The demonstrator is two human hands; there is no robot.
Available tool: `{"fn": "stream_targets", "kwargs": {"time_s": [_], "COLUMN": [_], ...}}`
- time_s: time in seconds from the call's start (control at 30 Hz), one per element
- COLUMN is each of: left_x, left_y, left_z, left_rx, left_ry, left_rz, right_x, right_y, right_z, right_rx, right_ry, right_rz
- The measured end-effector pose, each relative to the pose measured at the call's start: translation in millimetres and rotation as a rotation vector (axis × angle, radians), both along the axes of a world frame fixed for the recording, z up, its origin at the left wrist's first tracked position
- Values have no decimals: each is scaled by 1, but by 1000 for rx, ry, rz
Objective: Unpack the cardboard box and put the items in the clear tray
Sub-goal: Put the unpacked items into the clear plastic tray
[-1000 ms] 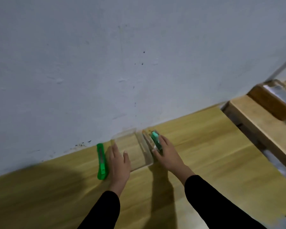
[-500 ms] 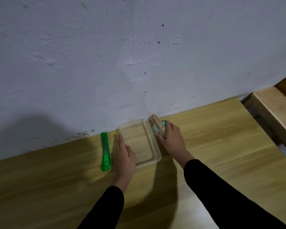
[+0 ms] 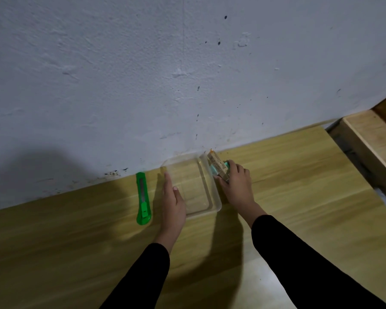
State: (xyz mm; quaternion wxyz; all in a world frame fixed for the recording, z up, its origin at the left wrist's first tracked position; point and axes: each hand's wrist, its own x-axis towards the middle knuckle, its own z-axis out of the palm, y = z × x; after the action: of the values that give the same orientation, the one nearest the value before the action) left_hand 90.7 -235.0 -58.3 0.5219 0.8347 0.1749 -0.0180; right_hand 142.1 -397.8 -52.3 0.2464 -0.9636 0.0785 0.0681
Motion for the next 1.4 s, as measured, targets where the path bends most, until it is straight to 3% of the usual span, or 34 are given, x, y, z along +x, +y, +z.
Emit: {"fn": "stream_targets", "kwargs": {"time_s": [0.23, 0.43, 0.7, 0.9, 1.13, 1.4], "left_x": [1, 3, 3, 1, 0, 1], "left_y": [-7, -14, -17, -7, 2, 2], "left_z": [6, 1, -3, -3, 2, 3], "left_rx": [-51, -108, -199, -354, -471, -458], "left_ry": [6, 11, -29, -9, 24, 33], "left_rz": [4, 40, 95, 30, 19, -10], "right_x": [-13, -9, -20, -6, -8, -19], "right_y": [-8, 3, 59, 74, 81, 71], "right_z": [5, 30, 31, 26, 14, 17], "right_rx": [143, 232, 83, 24, 252, 311], "right_ry": [-16, -162, -94, -79, 98, 17], "right_rz": [-102, -169, 95, 144, 109, 189]}}
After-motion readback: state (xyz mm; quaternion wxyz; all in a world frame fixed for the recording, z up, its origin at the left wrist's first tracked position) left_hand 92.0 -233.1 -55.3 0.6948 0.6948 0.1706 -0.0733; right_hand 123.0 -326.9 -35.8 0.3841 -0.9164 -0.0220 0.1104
